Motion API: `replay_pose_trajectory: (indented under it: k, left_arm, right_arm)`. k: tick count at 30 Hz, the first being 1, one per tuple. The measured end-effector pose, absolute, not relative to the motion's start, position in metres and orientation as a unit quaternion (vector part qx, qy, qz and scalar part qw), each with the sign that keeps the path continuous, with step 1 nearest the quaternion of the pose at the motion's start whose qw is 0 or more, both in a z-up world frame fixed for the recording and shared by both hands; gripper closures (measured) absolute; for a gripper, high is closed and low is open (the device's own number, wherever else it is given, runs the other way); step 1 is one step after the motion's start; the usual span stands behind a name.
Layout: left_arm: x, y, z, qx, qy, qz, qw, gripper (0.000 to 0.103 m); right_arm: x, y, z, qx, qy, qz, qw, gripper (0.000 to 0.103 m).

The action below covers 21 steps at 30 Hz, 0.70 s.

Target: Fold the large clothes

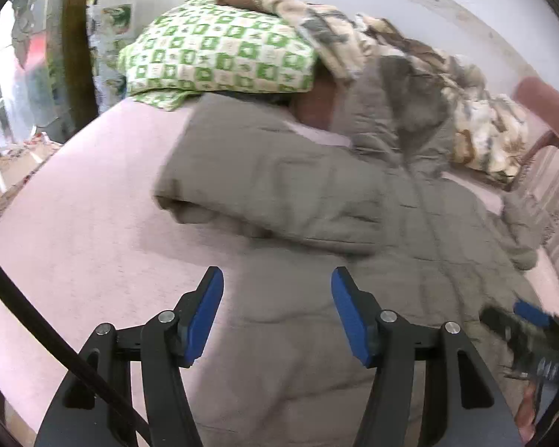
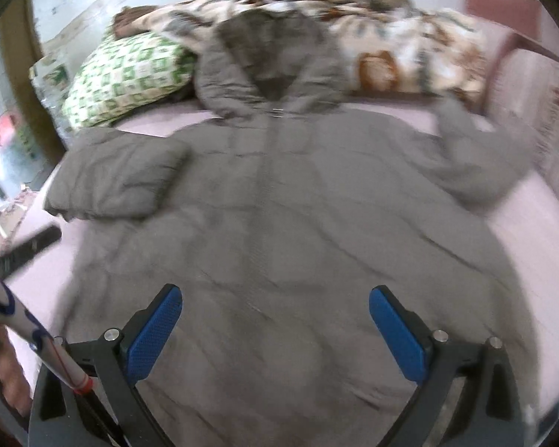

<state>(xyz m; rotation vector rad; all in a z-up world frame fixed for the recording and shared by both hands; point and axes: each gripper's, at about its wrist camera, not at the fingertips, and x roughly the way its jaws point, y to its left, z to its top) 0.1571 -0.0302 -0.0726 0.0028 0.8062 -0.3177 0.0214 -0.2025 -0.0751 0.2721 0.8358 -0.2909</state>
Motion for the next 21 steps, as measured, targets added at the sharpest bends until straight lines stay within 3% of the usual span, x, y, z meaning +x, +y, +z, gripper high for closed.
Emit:
replay_pose_trajectory:
  k: [11, 14, 16, 19, 21]
  left_arm:
    - [0.219, 0.042, -0.081, -0.057, 0.417, -0.065, 0.905, 0.044]
    - [0.233, 0.064, -0.085, -0.087, 0.428, -0.044, 0.899, 0.044]
    - [0.239, 0.073, -0.088, -0.104, 0.434, -0.037, 0.894, 0.044]
    - [0.244, 0.076, -0.092, -0.115, 0.443, -0.03, 0.888, 0.044]
    - [0.247, 0.075, -0.095, -0.116, 0.451, -0.031, 0.885, 0.044]
  right_arm:
    - [0.181, -0.167, -0.1, 0.26, 0.445, -0.062, 0.855, 0.01]
    - [0.201, -0.164, -0.112, 0.282, 0.462, -0.064, 0.838, 0.031]
    - [0.209, -0.16, -0.117, 0.294, 0.47, -0.054, 0.831, 0.062]
    - [0.214, -0.155, -0.116, 0.292, 0.474, -0.047, 0.83, 0.082]
    - [0.213, -0.157, -0.11, 0.293, 0.472, -0.041, 0.83, 0.088]
